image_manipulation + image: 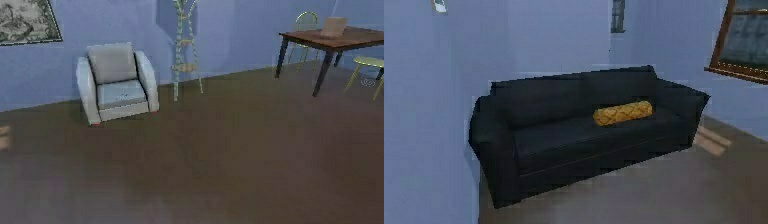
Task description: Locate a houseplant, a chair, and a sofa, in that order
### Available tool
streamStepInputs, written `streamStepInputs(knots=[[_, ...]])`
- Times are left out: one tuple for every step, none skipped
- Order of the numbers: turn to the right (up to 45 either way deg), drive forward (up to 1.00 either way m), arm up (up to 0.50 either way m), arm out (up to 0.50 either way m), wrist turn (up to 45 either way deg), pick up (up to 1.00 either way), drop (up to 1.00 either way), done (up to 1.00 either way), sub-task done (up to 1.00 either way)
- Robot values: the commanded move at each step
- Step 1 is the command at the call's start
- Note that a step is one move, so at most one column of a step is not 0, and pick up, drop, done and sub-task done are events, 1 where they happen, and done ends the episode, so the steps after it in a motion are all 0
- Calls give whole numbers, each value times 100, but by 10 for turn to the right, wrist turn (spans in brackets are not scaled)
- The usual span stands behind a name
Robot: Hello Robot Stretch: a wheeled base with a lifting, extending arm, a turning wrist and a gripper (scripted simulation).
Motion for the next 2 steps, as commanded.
streamStepInputs(knots=[[0,55,0,0,0,0,0,0,0],[0,0,0,0,0,0,0,100,0]])
